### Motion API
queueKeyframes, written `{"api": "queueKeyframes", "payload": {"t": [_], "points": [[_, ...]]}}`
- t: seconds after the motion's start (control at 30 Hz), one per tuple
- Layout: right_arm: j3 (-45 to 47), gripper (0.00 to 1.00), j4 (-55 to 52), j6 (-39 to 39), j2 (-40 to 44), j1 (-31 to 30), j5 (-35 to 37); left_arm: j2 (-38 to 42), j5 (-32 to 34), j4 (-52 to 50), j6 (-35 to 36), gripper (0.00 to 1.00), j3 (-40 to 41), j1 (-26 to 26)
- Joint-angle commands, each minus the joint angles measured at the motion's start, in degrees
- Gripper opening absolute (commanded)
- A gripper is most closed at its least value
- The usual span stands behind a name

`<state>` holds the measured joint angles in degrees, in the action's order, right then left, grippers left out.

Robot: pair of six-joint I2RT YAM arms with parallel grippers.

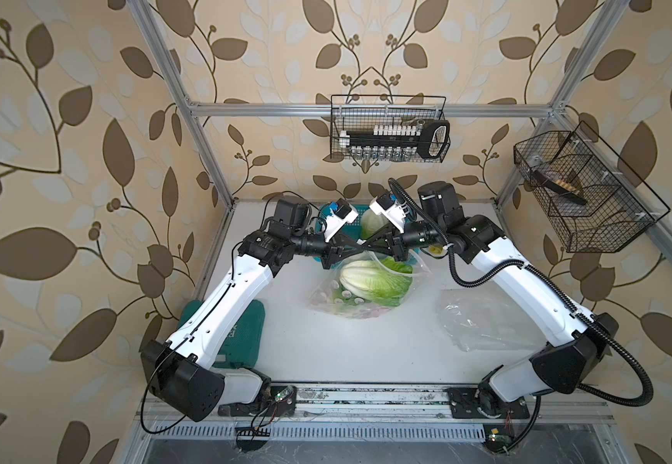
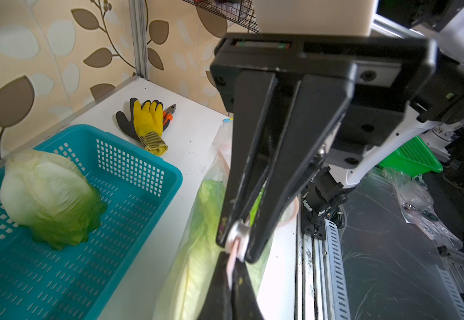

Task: Put the chinese cabbages into a zipper bag and zip it
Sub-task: Zip the zipper on the zipper food storage bag.

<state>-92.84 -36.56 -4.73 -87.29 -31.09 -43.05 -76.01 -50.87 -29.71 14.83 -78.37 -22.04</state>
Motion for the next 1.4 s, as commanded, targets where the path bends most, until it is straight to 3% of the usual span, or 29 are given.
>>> {"api": "queueKeyframes", "payload": {"t": [0.0,0.23,0.67,0.97,1.0,1.03,1.07,1.1,1.27,1.37], "points": [[1.3,0.04,-1.0,-2.6,2.2,2.2,1.4,3.6,2.7,5.7,-3.2,0.0,-0.6,2.1],[3.5,0.03,-2.4,-3.0,4.2,5.9,3.7,4.7,9.3,6.1,-8.0,0.0,-0.4,6.7],[10.2,0.0,-2.5,-2.7,6.8,12.2,13.7,6.0,38.5,7.0,-13.3,0.0,3.7,10.9],[10.6,0.0,-1.4,-1.6,4.8,12.9,14.5,4.7,39.4,7.7,-15.4,0.0,4.2,11.7],[10.6,0.02,-1.0,-0.8,4.4,12.9,13.9,4.4,38.2,7.7,-15.6,0.0,4.1,11.7],[10.6,0.14,-0.1,1.0,4.1,12.9,13.5,4.1,37.3,8.1,-16.3,0.0,4.3,11.7],[11.2,0.34,1.7,3.6,4.1,12.8,13.7,3.8,36.7,8.4,-17.0,0.0,4.6,11.6],[12.5,0.44,4.3,7.1,4.6,12.9,15.0,3.3,36.4,8.8,-17.5,0.0,5.0,11.7],[29.3,0.75,25.3,27.2,9.5,10.9,15.4,-0.3,37.8,9.0,-22.1,0.0,6.3,15.2],[35.9,0.93,32.5,28.9,9.4,2.4,24.3,-2.5,37.1,9.6,-24.9,0.0,6.2,17.9]]}}
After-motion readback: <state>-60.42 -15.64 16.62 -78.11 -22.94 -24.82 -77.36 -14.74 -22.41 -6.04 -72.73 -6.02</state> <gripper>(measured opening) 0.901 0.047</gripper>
